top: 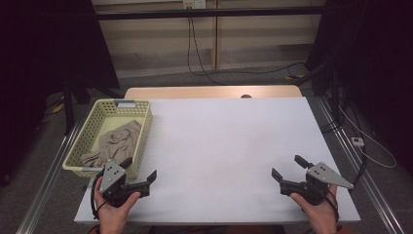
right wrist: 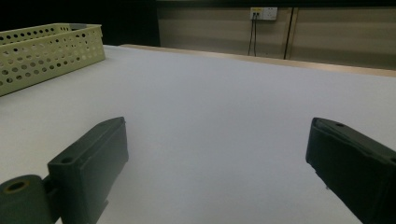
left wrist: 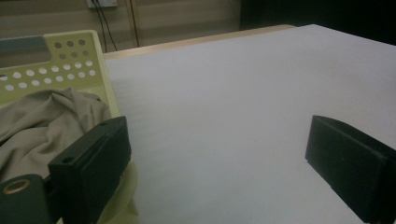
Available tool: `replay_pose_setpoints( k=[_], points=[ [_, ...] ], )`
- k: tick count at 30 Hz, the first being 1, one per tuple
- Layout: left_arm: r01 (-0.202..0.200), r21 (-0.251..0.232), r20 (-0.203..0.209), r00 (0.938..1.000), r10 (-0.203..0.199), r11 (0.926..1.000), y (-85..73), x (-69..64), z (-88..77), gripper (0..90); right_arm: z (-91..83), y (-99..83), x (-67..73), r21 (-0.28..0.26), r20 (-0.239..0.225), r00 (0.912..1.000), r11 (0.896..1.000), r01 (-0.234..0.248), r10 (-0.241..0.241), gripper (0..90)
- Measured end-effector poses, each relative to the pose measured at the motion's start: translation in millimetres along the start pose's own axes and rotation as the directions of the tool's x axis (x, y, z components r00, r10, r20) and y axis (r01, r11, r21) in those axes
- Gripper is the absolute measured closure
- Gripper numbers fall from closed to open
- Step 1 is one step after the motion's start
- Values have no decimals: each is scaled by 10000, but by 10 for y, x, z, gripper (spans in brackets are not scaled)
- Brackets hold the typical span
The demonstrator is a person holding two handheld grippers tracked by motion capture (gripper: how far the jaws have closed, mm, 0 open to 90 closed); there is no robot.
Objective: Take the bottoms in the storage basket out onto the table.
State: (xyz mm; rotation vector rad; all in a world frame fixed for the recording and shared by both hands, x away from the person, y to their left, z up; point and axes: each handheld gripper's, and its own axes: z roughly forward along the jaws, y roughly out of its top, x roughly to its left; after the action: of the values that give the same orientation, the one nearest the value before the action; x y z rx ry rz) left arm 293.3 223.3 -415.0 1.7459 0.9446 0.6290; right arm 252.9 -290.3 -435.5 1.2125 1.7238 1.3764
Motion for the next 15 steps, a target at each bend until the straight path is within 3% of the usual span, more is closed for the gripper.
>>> replay_pose_setpoints(
  k=[6,11,15],
  points=[
    [-311,91,41,9995,311,9995,1,-4,-7,56,9,3,3,-11,-116,9999,10000,-15,15,51],
    [-119,87,33,9999,119,9999,5,11,-16,54,15,8,18,-21,-195,9998,10000,17,-17,51],
    [-316,419,19,9995,315,9986,42,39,6,56,6,5,12,-12,-181,9998,10000,6,-6,52]
  ],
)
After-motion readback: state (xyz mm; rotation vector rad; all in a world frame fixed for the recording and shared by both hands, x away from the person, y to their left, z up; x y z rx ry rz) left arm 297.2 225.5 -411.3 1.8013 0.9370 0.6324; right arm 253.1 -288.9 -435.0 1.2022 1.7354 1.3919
